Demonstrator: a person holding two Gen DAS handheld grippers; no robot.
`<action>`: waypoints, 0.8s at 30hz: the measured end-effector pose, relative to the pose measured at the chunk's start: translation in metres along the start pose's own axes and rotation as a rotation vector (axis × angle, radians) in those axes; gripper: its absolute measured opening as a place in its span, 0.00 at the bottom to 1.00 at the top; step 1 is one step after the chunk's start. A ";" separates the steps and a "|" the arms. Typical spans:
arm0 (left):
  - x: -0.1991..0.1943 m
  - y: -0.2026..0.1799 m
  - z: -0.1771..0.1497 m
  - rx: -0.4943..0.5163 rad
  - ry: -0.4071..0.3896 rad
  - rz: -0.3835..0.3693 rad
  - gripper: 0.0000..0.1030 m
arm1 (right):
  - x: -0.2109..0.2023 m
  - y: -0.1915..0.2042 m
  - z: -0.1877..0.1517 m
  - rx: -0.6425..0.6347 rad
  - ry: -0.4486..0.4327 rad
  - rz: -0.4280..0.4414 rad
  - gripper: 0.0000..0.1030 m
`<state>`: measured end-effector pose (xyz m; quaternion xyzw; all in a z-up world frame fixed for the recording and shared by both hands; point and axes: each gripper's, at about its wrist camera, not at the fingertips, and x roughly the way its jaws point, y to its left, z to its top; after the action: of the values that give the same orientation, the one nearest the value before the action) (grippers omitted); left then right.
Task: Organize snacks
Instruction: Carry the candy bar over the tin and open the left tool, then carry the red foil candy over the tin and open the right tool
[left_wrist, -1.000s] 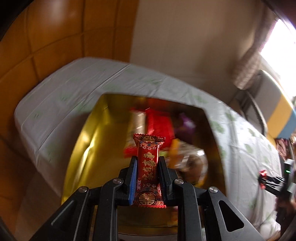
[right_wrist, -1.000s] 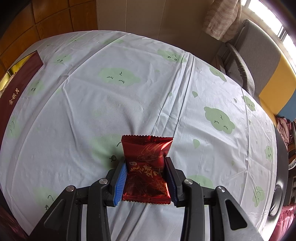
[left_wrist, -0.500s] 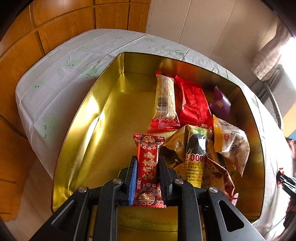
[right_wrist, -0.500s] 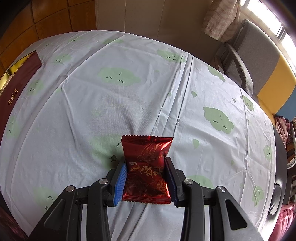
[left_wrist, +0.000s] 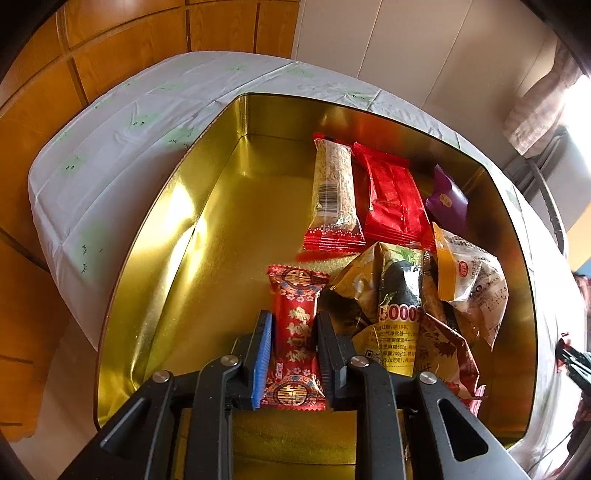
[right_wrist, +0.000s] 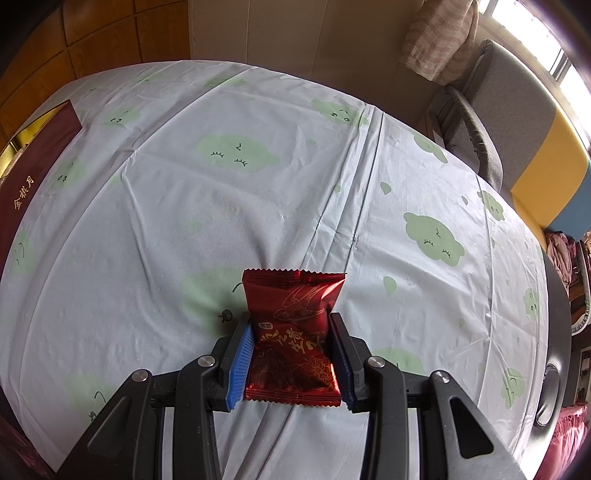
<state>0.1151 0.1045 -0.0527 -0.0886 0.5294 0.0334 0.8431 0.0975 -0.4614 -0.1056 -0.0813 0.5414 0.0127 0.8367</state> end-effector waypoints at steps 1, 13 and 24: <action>-0.001 0.001 0.000 0.002 -0.004 0.002 0.25 | 0.000 0.000 0.000 0.000 0.000 0.000 0.39; -0.034 -0.010 -0.013 0.060 -0.124 0.100 0.32 | 0.000 0.000 0.000 0.004 0.002 -0.004 0.39; -0.070 -0.032 -0.032 0.107 -0.235 0.107 0.39 | -0.001 -0.002 0.002 0.016 0.013 0.007 0.40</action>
<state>0.0612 0.0695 0.0006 -0.0107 0.4320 0.0602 0.8998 0.0987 -0.4626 -0.1038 -0.0726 0.5474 0.0106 0.8336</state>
